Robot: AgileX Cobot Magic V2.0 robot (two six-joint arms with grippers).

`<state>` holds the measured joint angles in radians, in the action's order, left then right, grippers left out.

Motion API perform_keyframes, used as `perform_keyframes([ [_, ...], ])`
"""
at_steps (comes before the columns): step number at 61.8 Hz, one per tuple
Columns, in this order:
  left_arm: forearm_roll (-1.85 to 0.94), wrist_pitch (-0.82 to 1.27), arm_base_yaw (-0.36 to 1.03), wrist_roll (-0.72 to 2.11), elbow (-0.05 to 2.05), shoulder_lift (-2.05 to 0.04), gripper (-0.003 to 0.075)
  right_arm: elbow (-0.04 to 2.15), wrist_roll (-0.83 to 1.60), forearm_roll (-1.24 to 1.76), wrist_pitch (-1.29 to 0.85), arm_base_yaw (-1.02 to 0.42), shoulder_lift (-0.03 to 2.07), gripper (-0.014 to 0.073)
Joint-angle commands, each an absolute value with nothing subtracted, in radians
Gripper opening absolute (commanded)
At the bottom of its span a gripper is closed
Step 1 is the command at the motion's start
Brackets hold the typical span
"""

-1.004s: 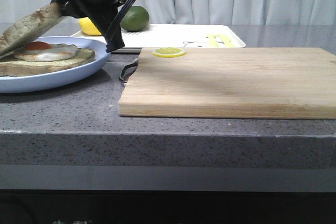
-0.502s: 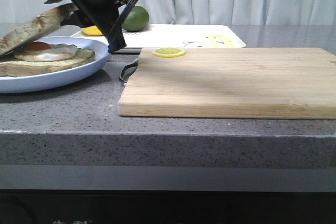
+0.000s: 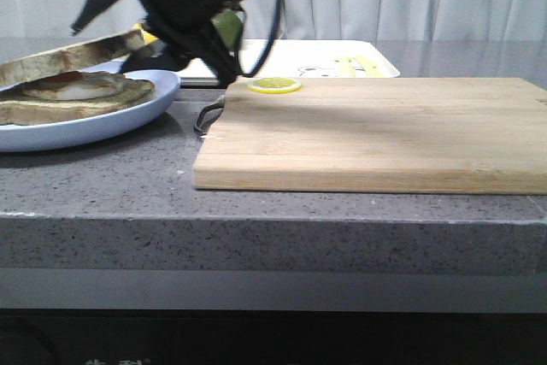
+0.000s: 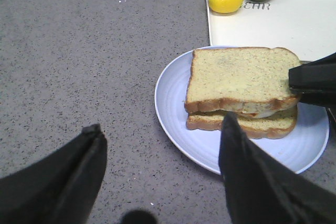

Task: Place bread and move sandwich to tray
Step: 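Lower the bread onto the egg toast and open the right gripper, then withdraw the right gripper away from the plate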

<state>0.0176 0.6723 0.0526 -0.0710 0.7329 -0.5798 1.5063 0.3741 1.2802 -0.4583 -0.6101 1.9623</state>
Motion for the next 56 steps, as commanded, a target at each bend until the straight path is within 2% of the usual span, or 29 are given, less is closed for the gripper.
perform_keyframes([
  [1,0.019,0.593,0.052,-0.071,0.77,-0.588,0.0459,1.539,0.38,1.23,-0.546,-0.564,1.871,0.0402],
  [25,0.019,0.593,0.052,-0.071,0.77,-0.588,0.0459,1.539,0.345,0.704,-0.739,-0.489,1.59,0.0402],
  [41,0.019,0.593,0.052,-0.071,0.77,-0.588,0.0459,1.539,0.144,0.206,-0.913,-0.489,1.337,0.0402],
  [56,0.019,0.593,0.052,-0.071,0.77,-0.588,0.0459,1.539,0.05,0.037,-1.033,-0.489,1.179,0.0402],
])
